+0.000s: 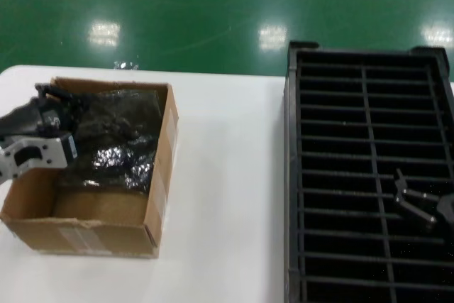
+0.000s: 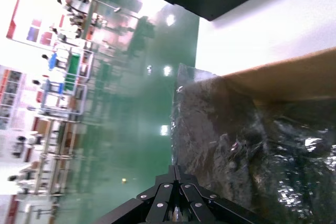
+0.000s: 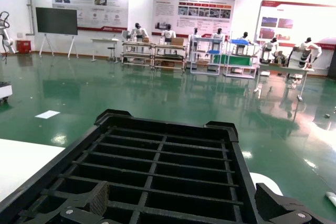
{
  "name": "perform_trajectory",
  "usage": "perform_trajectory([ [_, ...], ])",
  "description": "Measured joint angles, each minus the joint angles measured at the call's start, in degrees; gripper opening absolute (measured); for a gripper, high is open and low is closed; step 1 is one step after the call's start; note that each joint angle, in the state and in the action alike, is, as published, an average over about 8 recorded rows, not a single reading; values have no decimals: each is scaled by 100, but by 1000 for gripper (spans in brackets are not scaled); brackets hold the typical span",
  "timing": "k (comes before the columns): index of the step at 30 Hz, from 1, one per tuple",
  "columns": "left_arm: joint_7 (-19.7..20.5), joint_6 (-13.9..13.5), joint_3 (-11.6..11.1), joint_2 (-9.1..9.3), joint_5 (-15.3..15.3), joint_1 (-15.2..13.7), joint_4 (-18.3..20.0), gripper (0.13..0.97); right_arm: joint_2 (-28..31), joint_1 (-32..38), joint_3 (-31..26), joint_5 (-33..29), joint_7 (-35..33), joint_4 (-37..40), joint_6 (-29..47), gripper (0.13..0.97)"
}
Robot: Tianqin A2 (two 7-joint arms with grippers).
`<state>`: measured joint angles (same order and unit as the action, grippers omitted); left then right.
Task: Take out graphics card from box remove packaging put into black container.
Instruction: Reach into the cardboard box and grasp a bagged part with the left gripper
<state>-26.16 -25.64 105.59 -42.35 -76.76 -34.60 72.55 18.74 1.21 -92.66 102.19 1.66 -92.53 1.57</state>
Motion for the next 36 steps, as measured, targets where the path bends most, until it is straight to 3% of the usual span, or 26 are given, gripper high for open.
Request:
perform_trajectory([
  [7,354,258,-302,-243,298,559,788,139,0,0,0,0,0,0,0,966],
  [13,90,479,-310,-277,263,690,867,139,0,0,0,0,0,0,0,966],
  [20,-967,619,-91,-27,-177,377,345,139,0,0,0,0,0,0,0,966],
  [24,-1818,621,-28,251,-502,67,-138,139,0,0,0,0,0,0,0,966],
  [29,-2978,581,-108,614,-921,-230,-658,139,0,0,0,0,0,0,0,966],
  [32,-3445,530,-180,738,-1106,-226,-761,139,0,0,0,0,0,0,0,966],
  [36,-3542,454,-172,729,-1144,-2,-677,139,0,0,0,0,0,0,0,966],
])
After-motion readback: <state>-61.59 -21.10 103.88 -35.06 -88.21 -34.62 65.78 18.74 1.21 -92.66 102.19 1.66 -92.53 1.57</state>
